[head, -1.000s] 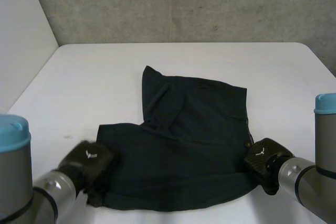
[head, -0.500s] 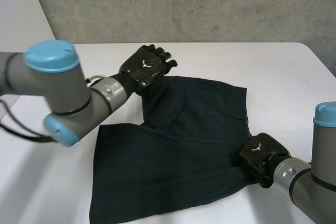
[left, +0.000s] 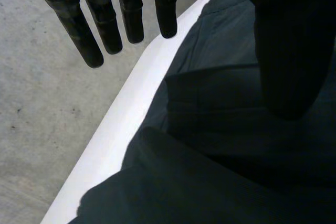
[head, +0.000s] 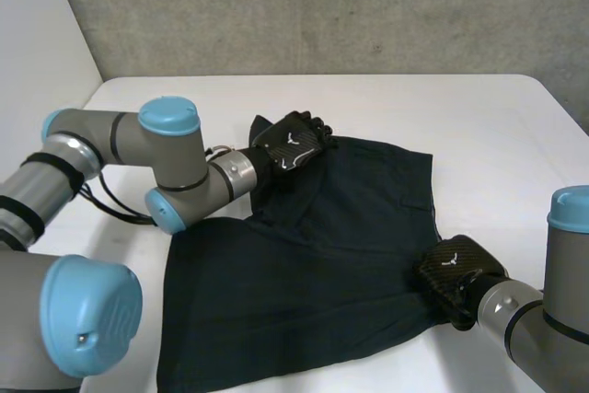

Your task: Fold the shorts.

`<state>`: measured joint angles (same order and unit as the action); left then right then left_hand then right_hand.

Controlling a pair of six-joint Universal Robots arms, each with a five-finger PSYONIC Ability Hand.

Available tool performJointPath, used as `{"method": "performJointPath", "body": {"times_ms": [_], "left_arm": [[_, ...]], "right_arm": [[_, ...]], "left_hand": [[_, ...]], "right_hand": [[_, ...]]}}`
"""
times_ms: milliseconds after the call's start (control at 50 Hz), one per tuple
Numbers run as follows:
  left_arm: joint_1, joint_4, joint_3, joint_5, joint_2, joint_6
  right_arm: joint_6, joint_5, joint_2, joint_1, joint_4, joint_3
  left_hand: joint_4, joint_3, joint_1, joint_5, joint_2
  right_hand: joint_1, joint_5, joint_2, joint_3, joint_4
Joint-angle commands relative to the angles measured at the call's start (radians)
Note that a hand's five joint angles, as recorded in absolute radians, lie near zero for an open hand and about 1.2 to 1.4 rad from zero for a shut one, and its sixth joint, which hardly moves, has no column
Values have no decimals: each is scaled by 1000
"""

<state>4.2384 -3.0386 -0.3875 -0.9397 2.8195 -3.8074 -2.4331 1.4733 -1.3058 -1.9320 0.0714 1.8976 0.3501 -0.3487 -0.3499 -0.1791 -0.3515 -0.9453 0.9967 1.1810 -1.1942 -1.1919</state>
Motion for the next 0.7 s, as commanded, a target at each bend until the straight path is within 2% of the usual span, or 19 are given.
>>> {"method": "performJointPath", "body": {"times_ms": [20, 80, 140, 160, 180, 220, 320, 400, 460, 580, 640, 700], "left_arm": [[-5, 62, 102, -2, 75, -2], [-3, 76, 116, -2, 84, -3], [-2, 80, 121, -2, 87, -5], [-2, 80, 122, -2, 87, -5], [-2, 81, 127, -10, 86, -5], [0, 80, 137, -17, 86, -6], [3, 78, 162, -77, 83, -23], [17, 81, 145, -201, 67, -124], [40, 95, 116, -258, 51, -187], [75, 155, -99, -401, -78, -327], [86, 153, -224, -447, -150, -347], [103, 144, -307, -442, -208, -339]], "right_arm": [[0, -1, 0, 2, -2, 5], [0, -1, 0, 1, -2, 5], [0, 1, 0, 1, -4, 5], [0, -1, 0, 1, -4, 5], [0, -1, 0, -1, -4, 5], [0, 1, 0, -1, -4, 5], [-7, 1, -1, -1, -4, 3], [-26, -1, -3, -1, -5, 1], [-30, -1, -4, 1, -5, 0], [-32, -1, -4, 1, -7, -2], [-32, -1, -4, -1, -6, -2], [-32, -1, -4, -2, -7, -2]], "left_hand": [[230, -231, -230, -226, -228], [315, -317, -315, -312, -314], [523, -525, -523, -520, -522], [605, -607, -606, -602, -604], [804, -805, -804, -800, -802], [1045, -1046, -1045, -1041, -1044], [1046, -1048, -1046, -1043, -1045], [1046, -1048, -1046, -1043, -1045], [1046, -1048, -1046, -1043, -1045], [1046, -1048, -1046, -1043, -1045], [1046, -1048, -1046, -1043, -1045], [1046, -1048, -1046, -1043, -1045]], "right_hand": [[-451, 225, 215, -202, -204], [-451, 225, 215, -202, -204], [-451, 225, 215, -202, -204], [-451, 225, 215, -202, -204], [-451, 225, 215, -202, -204], [-451, 225, 215, -202, -204], [-451, 225, 215, -202, -204], [-451, 225, 215, -202, -204], [-451, 225, 215, -202, -204], [-451, 225, 215, -202, -204], [-451, 225, 215, -202, -204], [-451, 225, 215, -202, -204]]}}
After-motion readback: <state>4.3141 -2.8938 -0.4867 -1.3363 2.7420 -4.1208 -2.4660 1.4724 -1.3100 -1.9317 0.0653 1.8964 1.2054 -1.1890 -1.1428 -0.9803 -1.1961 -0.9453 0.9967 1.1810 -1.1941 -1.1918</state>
